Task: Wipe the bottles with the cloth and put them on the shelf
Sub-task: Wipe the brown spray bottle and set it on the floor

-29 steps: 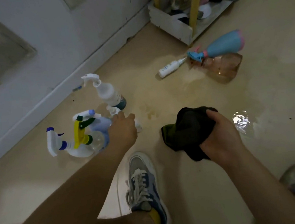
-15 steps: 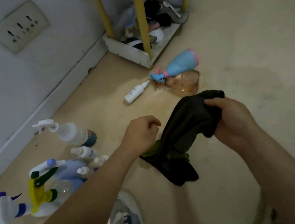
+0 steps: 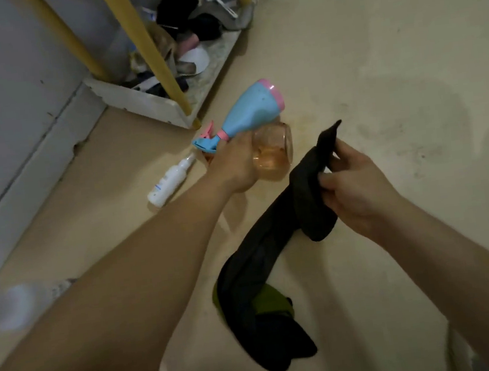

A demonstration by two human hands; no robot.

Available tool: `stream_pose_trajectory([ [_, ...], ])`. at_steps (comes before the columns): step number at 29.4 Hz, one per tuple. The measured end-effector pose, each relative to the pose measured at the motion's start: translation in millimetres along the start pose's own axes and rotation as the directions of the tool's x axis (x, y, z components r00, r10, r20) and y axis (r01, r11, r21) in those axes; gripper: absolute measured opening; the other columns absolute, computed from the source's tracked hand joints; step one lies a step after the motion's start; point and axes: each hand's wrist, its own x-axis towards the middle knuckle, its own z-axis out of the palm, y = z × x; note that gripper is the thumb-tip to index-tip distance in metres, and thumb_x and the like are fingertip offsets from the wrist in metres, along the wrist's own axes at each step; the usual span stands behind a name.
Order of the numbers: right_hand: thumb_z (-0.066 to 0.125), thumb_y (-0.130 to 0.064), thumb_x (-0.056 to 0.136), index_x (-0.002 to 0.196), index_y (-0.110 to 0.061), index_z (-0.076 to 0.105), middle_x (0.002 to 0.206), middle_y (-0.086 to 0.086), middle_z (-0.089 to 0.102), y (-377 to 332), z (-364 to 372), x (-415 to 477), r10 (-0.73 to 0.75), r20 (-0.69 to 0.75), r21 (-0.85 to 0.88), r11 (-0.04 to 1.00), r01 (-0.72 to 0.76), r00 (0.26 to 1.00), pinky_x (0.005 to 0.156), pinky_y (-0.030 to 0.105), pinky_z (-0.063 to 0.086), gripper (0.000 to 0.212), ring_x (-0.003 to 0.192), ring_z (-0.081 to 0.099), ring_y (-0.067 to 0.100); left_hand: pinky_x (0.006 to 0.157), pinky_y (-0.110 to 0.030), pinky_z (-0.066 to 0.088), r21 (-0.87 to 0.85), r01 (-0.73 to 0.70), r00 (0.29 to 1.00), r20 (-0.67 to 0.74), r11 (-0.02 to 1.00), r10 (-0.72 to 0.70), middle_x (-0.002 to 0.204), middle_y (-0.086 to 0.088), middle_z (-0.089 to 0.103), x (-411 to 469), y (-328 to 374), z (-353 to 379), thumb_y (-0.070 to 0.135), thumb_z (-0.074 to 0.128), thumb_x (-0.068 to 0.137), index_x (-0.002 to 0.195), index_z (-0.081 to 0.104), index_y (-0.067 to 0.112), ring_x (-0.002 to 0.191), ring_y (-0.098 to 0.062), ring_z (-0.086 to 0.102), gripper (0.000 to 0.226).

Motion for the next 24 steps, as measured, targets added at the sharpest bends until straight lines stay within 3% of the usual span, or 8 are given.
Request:
stream_pose_trajectory([
  [5, 0.069, -0.002, 0.084, 0.155, -0.021, 0.029, 0.139, 0.005, 0.057, 14.1, 6.7, 41.0, -0.057, -0.102, -0.100, 0.994, 0.047, 0.993, 0.100, 0.046, 0.051, 0.084, 0.119, 0.061, 0.025, 0.101, -0.043, 0.044, 0.117, 0.041, 0.996, -0.080, 0.992, -0.031, 0.128, -0.011, 0.055, 36.3, -17.4, 16.7, 0.016, 0.063, 0.082, 0.128, 0.052, 0.012, 0.119, -0.030, 0.053, 0.047],
  [8, 0.077, -0.016, 0.081, 0.145, -0.020, 0.041, 0.124, -0.006, 0.062, 20.8, 7.2, 48.7, -0.104, -0.089, -0.235, 0.969, 0.081, 0.991, 0.092, 0.030, 0.054, 0.074, 0.106, 0.063, 0.011, 0.081, -0.037, 0.049, 0.123, 0.080, 0.997, -0.015, 0.989, -0.079, 0.111, -0.008, 0.060, 10.6, -16.0, 22.5, 0.043, 0.073, 0.078, 0.111, 0.061, 0.016, 0.103, -0.027, 0.057, 0.045],
  [10, 0.078, -0.022, 0.081, 0.132, -0.026, 0.047, 0.107, -0.012, 0.062, 27.0, 7.8, 46.3, -0.158, -0.089, -0.342, 0.932, 0.118, 0.983, 0.084, 0.018, 0.051, 0.060, 0.095, 0.062, 0.004, 0.087, -0.044, 0.046, 0.190, 0.106, 0.991, 0.055, 0.976, -0.119, 0.107, -0.003, 0.058, -17.9, -9.6, 31.7, 0.059, 0.068, 0.076, 0.107, 0.055, 0.021, 0.105, -0.028, 0.054, 0.050],
  [12, 0.081, -0.038, 0.073, 0.142, -0.025, 0.042, 0.122, -0.005, 0.062, 37.6, 9.6, 43.2, -0.159, -0.084, -0.451, 0.886, 0.105, 0.984, 0.097, 0.030, 0.051, 0.080, 0.111, 0.061, 0.015, 0.089, -0.045, 0.044, 0.181, 0.172, 0.973, 0.120, 0.968, -0.196, 0.098, 0.002, 0.055, -37.9, -0.1, 39.2, 0.055, 0.068, 0.077, 0.100, 0.046, 0.022, 0.103, -0.027, 0.056, 0.045],
  [15, 0.074, -0.062, 0.059, 0.149, -0.033, 0.033, 0.134, 0.005, 0.050, 53.2, 13.4, 37.4, -0.163, -0.070, -0.603, 0.793, 0.088, 0.984, 0.105, 0.046, 0.045, 0.103, 0.123, 0.051, 0.029, 0.075, -0.035, 0.053, -0.155, 0.361, 0.900, 0.318, 0.920, -0.299, 0.085, 0.001, 0.067, -54.0, 10.2, 38.8, 0.040, 0.079, 0.069, 0.091, 0.059, 0.015, 0.084, -0.023, 0.067, 0.039],
  [17, 0.079, -0.054, 0.068, 0.152, -0.035, 0.026, 0.139, 0.009, 0.036, 60.6, 15.3, 33.3, -0.118, -0.058, -0.620, 0.783, 0.057, 0.991, 0.111, 0.046, 0.040, 0.102, 0.130, 0.043, 0.032, 0.059, -0.026, 0.054, -0.414, 0.489, 0.845, 0.445, 0.768, -0.298, 0.074, -0.001, 0.072, -68.5, 18.4, 38.2, 0.027, 0.082, 0.067, 0.082, 0.070, 0.014, 0.069, -0.016, 0.068, 0.023],
  [19, 0.079, -0.048, 0.074, 0.156, -0.034, 0.017, 0.146, 0.009, 0.029, 65.8, 16.3, 27.1, -0.072, -0.018, -0.584, 0.811, 0.048, 0.997, 0.113, 0.039, 0.038, 0.104, 0.132, 0.042, 0.027, 0.052, -0.022, 0.050, -0.468, 0.518, 0.836, 0.455, 0.716, -0.308, 0.070, 0.000, 0.071, -86.9, 25.6, 41.7, 0.022, 0.079, 0.069, 0.076, 0.072, 0.016, 0.066, -0.013, 0.066, 0.012],
  [24, 0.072, -0.043, 0.085, 0.154, -0.042, 0.019, 0.137, 0.008, 0.023, 61.4, 24.2, -8.6, -0.033, 0.001, -0.571, 0.821, 0.027, 0.999, 0.098, 0.023, 0.037, 0.086, 0.110, 0.046, 0.024, 0.064, -0.038, 0.053, -0.464, 0.398, 0.893, 0.395, 0.792, -0.218, 0.063, -0.003, 0.068, -139.9, 41.9, 42.5, 0.033, 0.075, 0.069, 0.061, 0.065, 0.020, 0.066, -0.022, 0.066, 0.018],
])
